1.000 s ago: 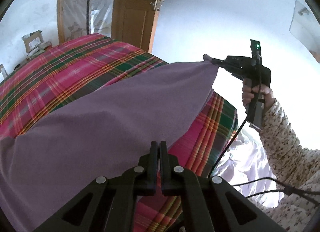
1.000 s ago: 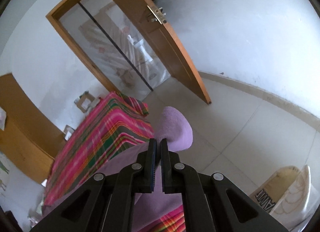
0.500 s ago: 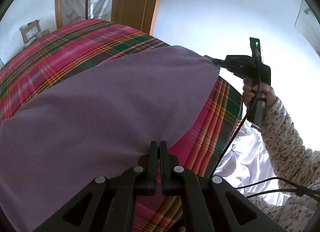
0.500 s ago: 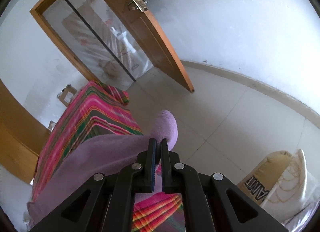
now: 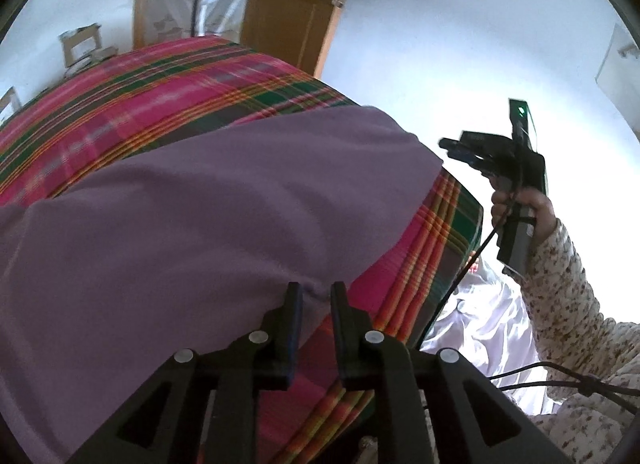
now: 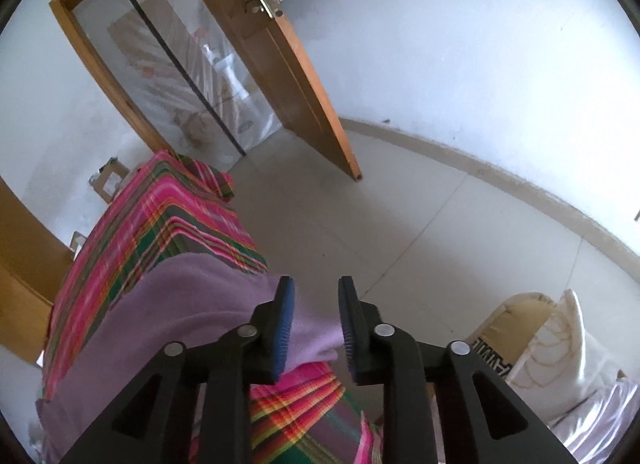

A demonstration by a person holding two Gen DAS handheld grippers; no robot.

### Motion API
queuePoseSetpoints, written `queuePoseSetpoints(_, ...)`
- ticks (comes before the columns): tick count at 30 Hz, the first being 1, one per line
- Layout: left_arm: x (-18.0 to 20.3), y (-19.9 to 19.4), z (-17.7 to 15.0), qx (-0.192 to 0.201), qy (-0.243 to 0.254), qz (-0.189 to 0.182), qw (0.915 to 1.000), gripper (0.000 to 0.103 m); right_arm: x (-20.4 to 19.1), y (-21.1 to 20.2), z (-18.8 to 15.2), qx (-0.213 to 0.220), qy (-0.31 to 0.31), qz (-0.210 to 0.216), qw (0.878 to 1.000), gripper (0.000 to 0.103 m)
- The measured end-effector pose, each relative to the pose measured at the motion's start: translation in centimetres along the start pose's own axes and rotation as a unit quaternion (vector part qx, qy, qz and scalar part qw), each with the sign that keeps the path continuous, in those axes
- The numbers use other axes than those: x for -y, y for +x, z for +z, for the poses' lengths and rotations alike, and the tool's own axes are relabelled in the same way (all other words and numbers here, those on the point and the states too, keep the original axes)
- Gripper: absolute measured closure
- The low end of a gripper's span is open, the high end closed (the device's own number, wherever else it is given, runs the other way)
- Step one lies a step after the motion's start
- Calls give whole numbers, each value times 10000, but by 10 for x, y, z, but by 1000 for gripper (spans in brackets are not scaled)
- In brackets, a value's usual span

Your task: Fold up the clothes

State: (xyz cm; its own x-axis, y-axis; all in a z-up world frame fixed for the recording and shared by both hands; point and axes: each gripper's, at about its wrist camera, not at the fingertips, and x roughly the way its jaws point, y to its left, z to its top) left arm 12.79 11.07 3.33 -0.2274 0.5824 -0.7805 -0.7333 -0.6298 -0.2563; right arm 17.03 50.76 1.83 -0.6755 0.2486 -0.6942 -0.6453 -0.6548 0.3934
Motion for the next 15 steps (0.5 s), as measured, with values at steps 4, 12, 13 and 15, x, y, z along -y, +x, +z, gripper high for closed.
queuePoseSetpoints(4, -26, -27, -9, 304, -380, 157, 9987, 88, -17, -15, -3, 190, -288, 9, 9994, 79)
queuePoseSetpoints(12, -110, -86, -30, 902, -1519, 963, 9795, 88, -101, -26, -31, 127, -1473, 756, 9861, 78)
queuePoseSetpoints(13, -120, -92, -33, 955, -1643, 1097, 9756, 88, -114, -25, -37, 42, -1655, 898, 9821, 78)
queuePoseSetpoints(15, -138, -104, -40, 1031, -1852, 1357, 9678, 88, -139, -21, -49, -100, -2017, 1175, 9723, 78)
